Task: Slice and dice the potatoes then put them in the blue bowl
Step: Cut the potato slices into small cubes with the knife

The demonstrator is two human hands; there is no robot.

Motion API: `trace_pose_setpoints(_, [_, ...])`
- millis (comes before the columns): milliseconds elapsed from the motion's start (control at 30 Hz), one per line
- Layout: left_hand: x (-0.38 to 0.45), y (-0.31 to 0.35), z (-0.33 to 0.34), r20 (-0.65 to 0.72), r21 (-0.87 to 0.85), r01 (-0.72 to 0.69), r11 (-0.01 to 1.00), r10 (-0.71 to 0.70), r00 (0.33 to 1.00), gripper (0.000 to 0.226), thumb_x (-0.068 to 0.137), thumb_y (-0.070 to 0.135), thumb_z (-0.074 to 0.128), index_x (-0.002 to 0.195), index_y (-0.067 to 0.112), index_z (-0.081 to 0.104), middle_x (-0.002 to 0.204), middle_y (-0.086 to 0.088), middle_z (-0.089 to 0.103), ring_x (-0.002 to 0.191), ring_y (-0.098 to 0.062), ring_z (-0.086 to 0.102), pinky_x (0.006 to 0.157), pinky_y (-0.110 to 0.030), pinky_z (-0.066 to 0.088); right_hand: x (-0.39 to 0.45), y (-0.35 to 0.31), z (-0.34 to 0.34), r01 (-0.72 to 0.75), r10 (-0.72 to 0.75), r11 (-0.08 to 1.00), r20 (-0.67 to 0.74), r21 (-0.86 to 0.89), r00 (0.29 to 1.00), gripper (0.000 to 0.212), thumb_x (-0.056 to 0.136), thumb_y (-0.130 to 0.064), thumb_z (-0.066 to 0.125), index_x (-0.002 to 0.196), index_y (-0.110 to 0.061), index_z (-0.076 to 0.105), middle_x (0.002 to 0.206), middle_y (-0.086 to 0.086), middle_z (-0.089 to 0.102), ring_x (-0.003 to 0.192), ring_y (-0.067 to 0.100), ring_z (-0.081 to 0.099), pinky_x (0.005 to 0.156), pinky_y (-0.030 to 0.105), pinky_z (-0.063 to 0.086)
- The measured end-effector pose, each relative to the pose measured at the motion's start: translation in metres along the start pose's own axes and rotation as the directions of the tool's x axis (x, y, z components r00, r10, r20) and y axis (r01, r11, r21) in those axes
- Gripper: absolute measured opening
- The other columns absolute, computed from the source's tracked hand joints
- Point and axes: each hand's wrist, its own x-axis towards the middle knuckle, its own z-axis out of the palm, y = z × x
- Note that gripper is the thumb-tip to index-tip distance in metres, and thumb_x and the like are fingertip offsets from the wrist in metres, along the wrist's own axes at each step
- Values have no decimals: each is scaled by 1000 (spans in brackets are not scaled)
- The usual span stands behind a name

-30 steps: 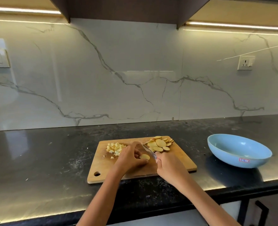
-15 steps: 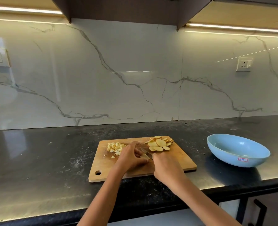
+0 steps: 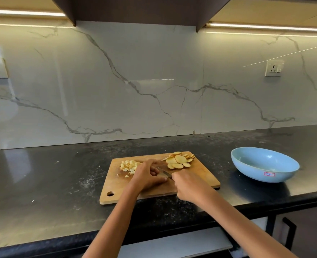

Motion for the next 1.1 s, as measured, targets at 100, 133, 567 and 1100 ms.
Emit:
trace_pose_setpoints(100, [3,-1,-1,44,38,-27,999,25,999,64,73,31,77,129,23,48,93,5,59,81,-6,54,66,-11,44,-14,5,-1,1,-1,1000,16,2,1000,35,92,-6,48,66,-19,29,68,-4,32,55,9,30,46,22,22])
trace_pose_setpoints(133, [3,0,-2,74,65,-50,997,46,996,59,76,30,75,129,24,49,94,5,58,80,-6,52,66,-11,42,-19,6,-1,5,-5,1000,13,-12,1000,32,92,-5,48,68,-18,31,68,-4,31,56,9,30,46,21,22])
trace_pose_setpoints(567, [-3,7,3,119,146,-290,946,274,954,54,83,15,66,102,57,39,132,2,30,127,-19,39,108,-42,36,-29,6,-12,13,-13,1000,21,-7,1000,5,93,-9,50,95,-14,51,72,-3,37,63,12,38,49,21,25])
trace_pose_setpoints(1100, [-5,0,0,86,345,-264,901,250,965,19,87,40,60,105,36,64,128,8,42,123,-12,31,102,-31,29,-31,14,-19,19,-16,999,63,-44,998,9,94,-11,47,97,-10,55,71,-3,39,67,15,45,50,22,29])
